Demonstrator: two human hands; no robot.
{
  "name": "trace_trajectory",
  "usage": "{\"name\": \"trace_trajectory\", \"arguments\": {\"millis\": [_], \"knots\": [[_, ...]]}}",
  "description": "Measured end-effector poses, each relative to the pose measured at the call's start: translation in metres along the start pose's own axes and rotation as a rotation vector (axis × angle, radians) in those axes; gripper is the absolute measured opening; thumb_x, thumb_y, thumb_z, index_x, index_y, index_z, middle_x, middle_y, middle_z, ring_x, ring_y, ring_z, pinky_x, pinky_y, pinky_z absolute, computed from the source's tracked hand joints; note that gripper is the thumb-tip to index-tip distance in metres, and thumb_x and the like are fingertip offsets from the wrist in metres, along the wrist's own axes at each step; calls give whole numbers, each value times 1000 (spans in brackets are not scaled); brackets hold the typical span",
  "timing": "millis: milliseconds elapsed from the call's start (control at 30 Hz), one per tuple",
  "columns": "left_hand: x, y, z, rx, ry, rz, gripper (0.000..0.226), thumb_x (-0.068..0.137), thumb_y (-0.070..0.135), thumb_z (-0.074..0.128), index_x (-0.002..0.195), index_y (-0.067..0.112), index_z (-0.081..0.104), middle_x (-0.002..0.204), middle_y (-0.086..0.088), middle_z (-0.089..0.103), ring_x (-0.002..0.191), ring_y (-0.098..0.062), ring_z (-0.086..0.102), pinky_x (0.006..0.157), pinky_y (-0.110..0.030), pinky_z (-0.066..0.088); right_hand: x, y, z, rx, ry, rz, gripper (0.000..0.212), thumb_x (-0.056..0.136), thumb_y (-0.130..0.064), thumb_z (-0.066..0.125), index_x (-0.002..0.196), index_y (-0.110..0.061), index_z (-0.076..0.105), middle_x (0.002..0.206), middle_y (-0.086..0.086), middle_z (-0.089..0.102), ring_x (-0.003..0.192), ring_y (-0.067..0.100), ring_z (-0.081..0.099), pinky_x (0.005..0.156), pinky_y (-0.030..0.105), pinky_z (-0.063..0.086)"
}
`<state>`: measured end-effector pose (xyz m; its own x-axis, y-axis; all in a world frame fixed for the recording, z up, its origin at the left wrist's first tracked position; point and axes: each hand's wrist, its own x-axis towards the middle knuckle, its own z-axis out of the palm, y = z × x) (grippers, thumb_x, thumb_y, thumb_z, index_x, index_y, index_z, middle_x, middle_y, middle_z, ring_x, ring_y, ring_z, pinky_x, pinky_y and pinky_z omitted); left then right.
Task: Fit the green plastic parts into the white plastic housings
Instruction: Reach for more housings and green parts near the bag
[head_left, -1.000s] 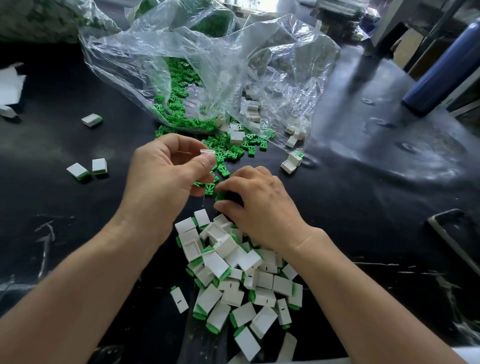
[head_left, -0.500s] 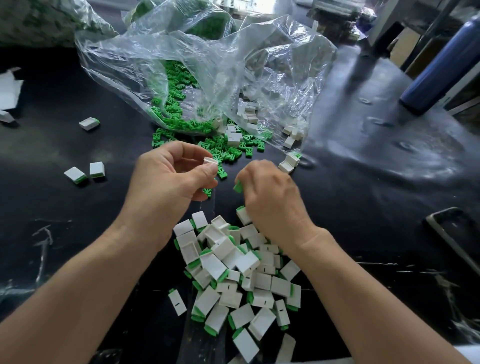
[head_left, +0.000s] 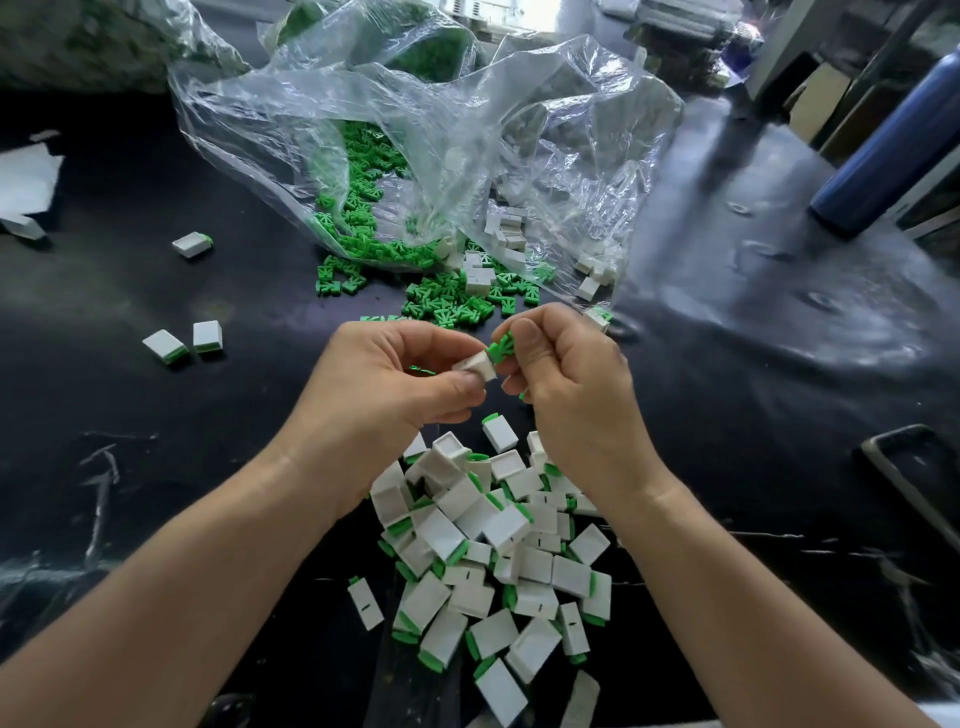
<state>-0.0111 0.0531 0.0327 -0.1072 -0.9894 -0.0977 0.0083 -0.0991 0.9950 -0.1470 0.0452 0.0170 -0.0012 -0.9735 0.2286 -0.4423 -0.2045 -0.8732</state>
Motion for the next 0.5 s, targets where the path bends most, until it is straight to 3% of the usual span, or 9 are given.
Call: {"name": "trace_trajectory", "arguments": {"millis": [100,500], "knots": [[0,1,0,-2,7,13,21,72,-9,68,71,12,70,63,-9,66,62,-19,62,54,-18,54,-2,-3,1,-8,16,-24,27,95,-19,48,73,-33,54,64,-12,55,63,3,52,67,37,52],[-1,-1,0,14,-4,25,7,74,0,68,75,7,68,60,-8,69,51,-11,64,48,-18,52,-6,-6,3,-10,8,-20,20,94,-18,49,80,-12,61,67,-6,59,65,13,55,69,45,50]]}}
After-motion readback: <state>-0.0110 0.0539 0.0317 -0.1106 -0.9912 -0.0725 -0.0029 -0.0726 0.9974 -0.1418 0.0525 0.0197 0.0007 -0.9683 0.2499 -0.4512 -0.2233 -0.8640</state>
